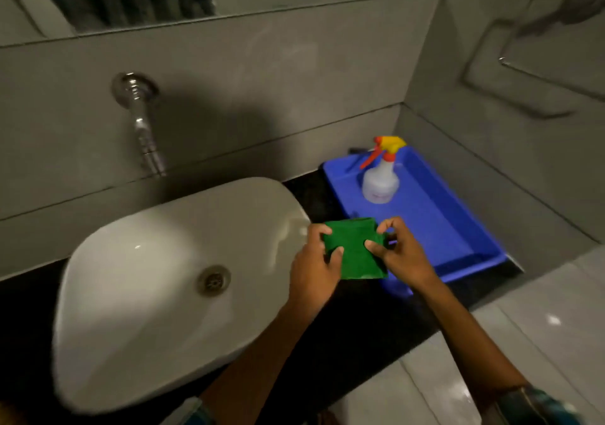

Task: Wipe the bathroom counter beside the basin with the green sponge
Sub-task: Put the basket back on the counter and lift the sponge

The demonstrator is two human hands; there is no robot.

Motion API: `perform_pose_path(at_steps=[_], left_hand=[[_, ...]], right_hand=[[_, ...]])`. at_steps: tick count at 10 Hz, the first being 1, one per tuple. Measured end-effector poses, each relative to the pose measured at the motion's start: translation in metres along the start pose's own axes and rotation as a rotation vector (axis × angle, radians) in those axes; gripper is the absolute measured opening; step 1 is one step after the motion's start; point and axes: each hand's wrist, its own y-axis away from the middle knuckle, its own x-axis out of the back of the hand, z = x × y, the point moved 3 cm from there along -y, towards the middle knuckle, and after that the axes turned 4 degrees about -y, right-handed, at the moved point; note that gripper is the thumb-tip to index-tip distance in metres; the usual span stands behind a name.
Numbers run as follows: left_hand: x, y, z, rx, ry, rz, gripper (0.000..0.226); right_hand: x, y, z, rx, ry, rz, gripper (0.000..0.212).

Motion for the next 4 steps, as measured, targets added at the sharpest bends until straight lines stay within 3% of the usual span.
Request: perform_pose_path(at_steps=[1, 2, 3, 4], left_hand=[[-0.08, -0.018, 0.024, -0.184, -0.207, -0.179, 0.04], [-0.122, -0.027, 0.035, -0.22, -0.463, -0.267, 0.044], [-0.161, -0.032, 0.033, -0.272, -0.732, -0.411, 0.055], [-0.165, -0.034, 0.021, -0.367, -0.811, -0.364, 0.066]], right_hand=[[0.048, -0.027, 0.034, -0.017, 0.132, 0.04, 0.018], [0.069, -0.044, 0.056, -0.079, 0.233, 0.057, 0.015], [0.079, -0.058, 0.093, -0.232, 0.581, -0.127, 0.033], [0.078, -0.059, 0.103, -0.239, 0.863, -0.12, 0.039]])
